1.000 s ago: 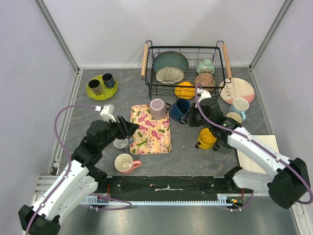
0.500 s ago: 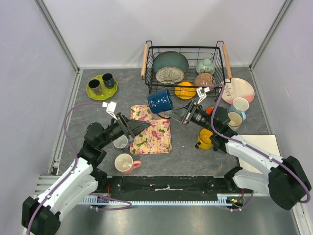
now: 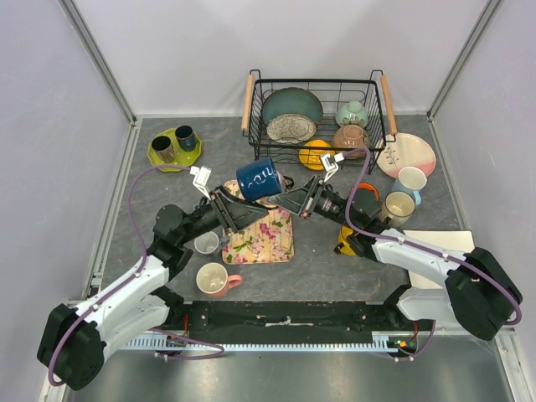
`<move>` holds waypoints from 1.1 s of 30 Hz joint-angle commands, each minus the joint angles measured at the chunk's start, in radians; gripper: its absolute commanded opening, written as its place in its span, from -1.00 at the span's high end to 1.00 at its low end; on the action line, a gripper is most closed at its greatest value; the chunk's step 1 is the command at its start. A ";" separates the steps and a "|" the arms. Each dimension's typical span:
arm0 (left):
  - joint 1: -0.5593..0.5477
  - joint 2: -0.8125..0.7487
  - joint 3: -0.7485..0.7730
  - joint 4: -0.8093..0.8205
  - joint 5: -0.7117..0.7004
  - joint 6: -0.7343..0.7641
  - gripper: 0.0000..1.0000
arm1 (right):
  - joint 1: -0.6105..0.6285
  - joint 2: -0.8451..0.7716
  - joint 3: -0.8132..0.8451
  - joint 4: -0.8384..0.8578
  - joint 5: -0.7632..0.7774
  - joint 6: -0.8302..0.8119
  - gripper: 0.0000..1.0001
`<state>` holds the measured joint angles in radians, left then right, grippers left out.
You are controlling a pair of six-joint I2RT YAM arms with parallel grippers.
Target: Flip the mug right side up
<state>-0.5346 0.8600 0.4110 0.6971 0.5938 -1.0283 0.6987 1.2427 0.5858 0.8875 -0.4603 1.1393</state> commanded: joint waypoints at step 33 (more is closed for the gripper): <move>-0.007 0.123 0.008 0.418 -0.284 -0.124 0.35 | 0.117 0.020 -0.044 0.327 -0.040 0.039 1.00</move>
<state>-0.5549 0.9634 0.3874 1.0161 0.3897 -1.1576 0.7570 1.2667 0.5385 1.1400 -0.3531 1.1625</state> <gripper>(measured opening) 0.176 0.240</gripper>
